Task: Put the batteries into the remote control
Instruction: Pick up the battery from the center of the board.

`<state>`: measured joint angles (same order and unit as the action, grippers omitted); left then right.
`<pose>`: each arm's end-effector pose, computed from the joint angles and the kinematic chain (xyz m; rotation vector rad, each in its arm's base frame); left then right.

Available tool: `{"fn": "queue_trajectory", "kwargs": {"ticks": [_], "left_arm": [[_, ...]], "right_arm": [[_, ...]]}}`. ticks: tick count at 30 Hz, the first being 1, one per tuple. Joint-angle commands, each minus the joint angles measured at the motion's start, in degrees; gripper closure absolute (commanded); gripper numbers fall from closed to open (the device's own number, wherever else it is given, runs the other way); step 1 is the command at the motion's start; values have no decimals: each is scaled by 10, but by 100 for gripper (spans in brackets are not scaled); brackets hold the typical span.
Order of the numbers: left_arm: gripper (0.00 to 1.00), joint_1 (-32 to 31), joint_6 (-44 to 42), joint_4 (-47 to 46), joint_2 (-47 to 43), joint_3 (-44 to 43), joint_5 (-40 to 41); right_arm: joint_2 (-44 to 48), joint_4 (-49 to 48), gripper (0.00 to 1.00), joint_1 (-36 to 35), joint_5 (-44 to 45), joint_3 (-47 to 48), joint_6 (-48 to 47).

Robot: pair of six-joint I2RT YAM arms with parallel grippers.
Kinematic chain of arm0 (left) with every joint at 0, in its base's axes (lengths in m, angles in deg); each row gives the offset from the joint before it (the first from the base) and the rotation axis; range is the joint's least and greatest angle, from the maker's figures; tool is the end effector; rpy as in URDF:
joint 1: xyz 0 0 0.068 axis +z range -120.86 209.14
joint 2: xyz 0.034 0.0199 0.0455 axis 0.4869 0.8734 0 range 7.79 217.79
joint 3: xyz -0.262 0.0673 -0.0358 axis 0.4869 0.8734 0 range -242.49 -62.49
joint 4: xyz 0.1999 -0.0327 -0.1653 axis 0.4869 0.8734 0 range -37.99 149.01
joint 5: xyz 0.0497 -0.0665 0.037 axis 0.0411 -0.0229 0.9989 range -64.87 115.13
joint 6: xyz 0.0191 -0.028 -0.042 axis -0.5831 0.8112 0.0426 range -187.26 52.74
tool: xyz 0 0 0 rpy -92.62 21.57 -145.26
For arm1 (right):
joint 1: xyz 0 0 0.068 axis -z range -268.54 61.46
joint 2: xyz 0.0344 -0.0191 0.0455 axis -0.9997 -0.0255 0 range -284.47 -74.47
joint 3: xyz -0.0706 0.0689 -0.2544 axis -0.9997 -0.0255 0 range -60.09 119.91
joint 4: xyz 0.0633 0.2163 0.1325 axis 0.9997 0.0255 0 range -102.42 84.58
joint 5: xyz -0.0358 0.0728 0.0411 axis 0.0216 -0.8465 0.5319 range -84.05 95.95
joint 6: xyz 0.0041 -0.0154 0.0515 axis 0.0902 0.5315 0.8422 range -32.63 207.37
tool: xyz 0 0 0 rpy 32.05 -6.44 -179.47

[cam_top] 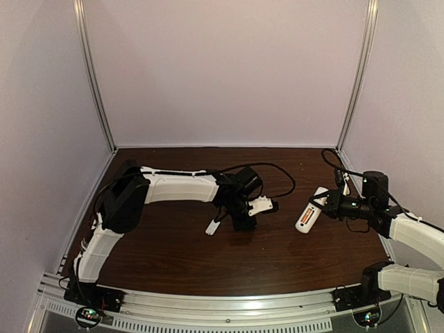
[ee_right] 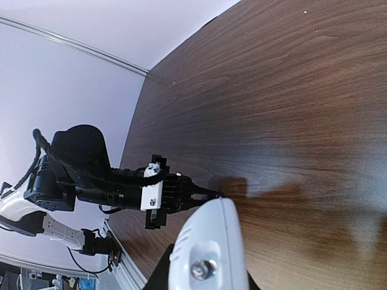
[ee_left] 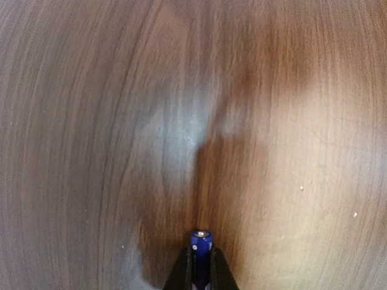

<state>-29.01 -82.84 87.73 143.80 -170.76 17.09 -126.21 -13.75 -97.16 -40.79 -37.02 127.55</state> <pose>0.2615 -0.4303 0.1382 1.6745 2.1578 -0.4126 0.1816 0.0537 0.2107 0.0393 2.1577 1.3462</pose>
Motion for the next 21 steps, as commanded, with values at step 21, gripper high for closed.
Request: {"fn": "queue_trajectory", "kwargs": {"ticks": [21], "left_arm": [[86,-10,114,149,-128,228,52]], "right_arm": [[-53,-10,100,-3,-26,25,-21]]}}
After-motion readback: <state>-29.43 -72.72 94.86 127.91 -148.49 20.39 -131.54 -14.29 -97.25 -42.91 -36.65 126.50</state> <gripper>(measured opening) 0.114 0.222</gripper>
